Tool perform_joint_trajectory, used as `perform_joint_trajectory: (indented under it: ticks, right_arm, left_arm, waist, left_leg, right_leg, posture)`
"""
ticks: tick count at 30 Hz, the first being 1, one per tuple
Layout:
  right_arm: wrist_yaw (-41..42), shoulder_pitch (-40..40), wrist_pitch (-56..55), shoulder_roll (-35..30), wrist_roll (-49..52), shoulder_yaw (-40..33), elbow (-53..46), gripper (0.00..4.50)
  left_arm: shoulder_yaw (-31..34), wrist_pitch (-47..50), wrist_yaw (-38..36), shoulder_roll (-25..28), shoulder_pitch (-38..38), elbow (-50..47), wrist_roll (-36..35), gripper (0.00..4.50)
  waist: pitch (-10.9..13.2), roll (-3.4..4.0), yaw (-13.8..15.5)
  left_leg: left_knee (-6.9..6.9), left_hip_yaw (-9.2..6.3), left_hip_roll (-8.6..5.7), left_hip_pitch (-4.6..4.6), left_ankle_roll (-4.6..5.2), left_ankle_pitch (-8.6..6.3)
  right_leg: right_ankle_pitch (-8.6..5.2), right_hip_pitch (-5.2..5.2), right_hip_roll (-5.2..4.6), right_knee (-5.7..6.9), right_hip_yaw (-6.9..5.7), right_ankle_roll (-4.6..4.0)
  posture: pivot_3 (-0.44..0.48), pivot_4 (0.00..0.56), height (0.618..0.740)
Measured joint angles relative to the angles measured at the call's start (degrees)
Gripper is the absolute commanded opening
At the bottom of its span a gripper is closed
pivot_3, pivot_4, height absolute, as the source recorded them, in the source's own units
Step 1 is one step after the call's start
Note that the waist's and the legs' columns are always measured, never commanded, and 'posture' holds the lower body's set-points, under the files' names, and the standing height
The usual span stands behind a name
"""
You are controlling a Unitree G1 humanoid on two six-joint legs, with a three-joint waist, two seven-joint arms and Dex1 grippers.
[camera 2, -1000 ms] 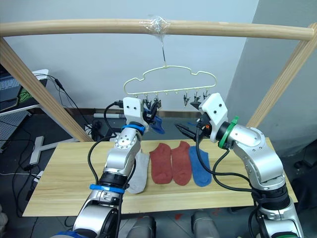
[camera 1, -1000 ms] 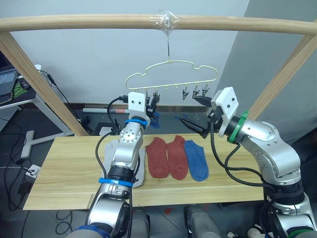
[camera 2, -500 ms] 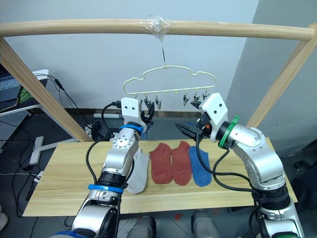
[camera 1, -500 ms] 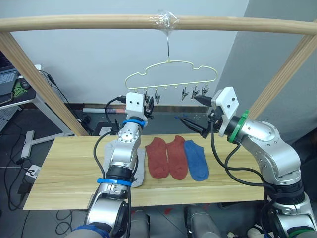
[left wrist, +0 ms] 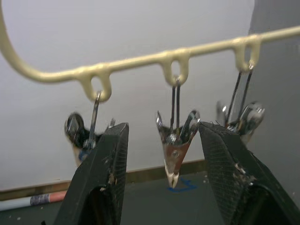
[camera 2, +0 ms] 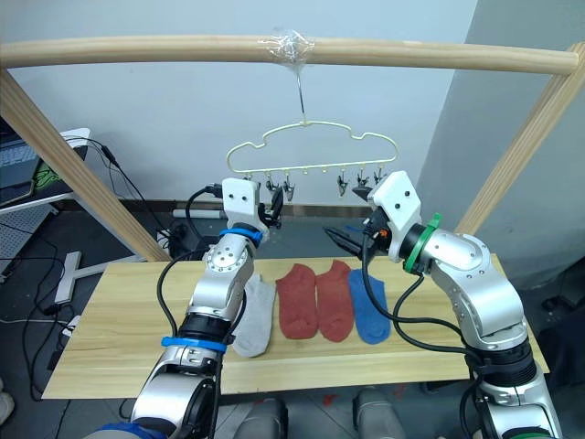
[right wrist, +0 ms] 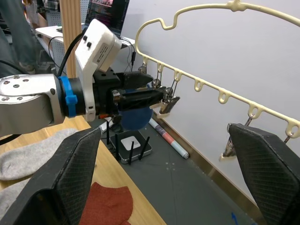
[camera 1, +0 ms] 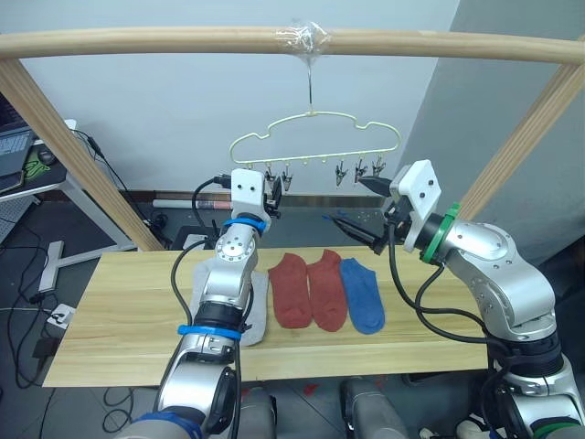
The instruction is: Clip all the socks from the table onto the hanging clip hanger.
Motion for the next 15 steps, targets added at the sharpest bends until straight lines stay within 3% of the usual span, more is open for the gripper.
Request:
perform_joint_trajectory:
  ticks: [9, 12, 15]
  right_arm:
    - [0.0, -0.1, 0.0, -0.2, 0.0, 0.0, 0.0, 4.5]
    - [0.0, -0.1, 0.1, -0.2, 0.0, 0.0, 0.0, 4.5]
    - [0.0, -0.1, 0.1, -0.3, 0.0, 0.0, 0.0, 4.5]
  left_arm:
    - [0.1, -1.7, -0.1, 0.0, -1.4, 2.8, 0.0, 2.42]
    - [0.1, -1.9, -0.2, 0.1, -1.5, 3.1, 0.0, 1.84]
    - [0.2, -2.0, -1.0, 0.1, -1.5, 3.5, -0.1, 0.93]
  waist:
    - [0.0, 0.0, 0.0]
    - [0.0, 0.0, 0.0]
    - [0.0, 0.0, -0.1]
  left_leg:
    - [0.0, 0.0, 0.0, 0.0, 0.0, 0.0]
    - [0.0, 0.0, 0.0, 0.0, 0.0, 0.0]
    - [0.0, 0.0, 0.0, 0.0, 0.0, 0.0]
  right_leg:
    - [0.01, 0.0, 0.0, 0.01, 0.0, 0.0]
    - [0.01, 0.0, 0.0, 0.01, 0.0, 0.0]
    - [0.01, 0.0, 0.0, 0.01, 0.0, 0.0]
  posture:
    - [-0.082, 0.122, 0.74]
    - [-0.082, 0.122, 0.74]
    - [-0.082, 0.122, 0.74]
